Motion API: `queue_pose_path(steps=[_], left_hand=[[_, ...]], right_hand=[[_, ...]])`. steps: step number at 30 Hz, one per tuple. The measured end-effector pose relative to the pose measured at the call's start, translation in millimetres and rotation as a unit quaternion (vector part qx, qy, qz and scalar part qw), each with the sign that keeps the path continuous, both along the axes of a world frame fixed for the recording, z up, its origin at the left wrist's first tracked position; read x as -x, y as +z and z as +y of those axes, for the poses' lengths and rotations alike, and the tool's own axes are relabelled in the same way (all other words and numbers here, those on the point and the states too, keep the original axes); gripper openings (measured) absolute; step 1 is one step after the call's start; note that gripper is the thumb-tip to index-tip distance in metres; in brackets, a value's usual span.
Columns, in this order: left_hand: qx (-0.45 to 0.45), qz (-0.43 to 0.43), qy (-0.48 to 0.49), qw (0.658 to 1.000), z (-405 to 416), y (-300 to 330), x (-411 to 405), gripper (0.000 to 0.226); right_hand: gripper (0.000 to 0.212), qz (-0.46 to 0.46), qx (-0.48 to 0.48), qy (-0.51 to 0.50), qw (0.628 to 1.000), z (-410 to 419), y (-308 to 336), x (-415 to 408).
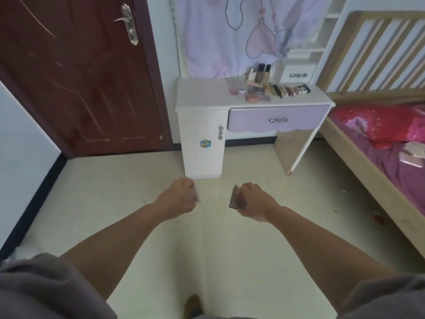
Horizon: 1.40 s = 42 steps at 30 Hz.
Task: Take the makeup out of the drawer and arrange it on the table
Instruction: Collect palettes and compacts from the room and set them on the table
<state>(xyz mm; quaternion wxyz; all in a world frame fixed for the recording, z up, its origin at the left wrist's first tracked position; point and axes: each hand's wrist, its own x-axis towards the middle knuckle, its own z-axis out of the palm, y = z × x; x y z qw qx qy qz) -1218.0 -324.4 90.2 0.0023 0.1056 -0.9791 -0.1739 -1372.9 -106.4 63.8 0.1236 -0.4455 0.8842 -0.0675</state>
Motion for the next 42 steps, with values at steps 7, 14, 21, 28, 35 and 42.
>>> queue_pose_path(steps=[7,14,21,28,35,42], left_hand=[[-0.003,-0.037,-0.034,0.999,-87.3,-0.5,146.2,0.03],[-0.029,-0.021,-0.016,0.999,-162.1,-26.1,308.9,0.034],[-0.087,0.006,0.072,0.994,-242.9,-20.2,457.7,0.051],[-0.08,-0.031,0.055,0.995,-347.0,-46.3,570.8,0.048],[-0.076,-0.057,0.003,0.995,-436.6,-61.8,697.5,0.047],[-0.033,-0.083,-0.045,0.995,-474.0,-77.1,762.5,0.046]], right_hand=[[0.057,-0.011,-0.005,-0.023,1.0,-81.2,-4.8,127.0],[0.052,-0.01,-0.006,-0.018,1.0,-164.3,-12.0,300.8],[0.048,-0.005,-0.018,0.022,1.0,-260.7,8.6,461.7],[0.051,-0.002,-0.026,0.041,0.999,-375.3,-7.8,574.7],[0.055,-0.001,-0.043,0.04,0.998,-488.0,-27.1,681.5],[0.056,-0.009,-0.094,0.05,0.994,-541.9,-52.4,730.2]])
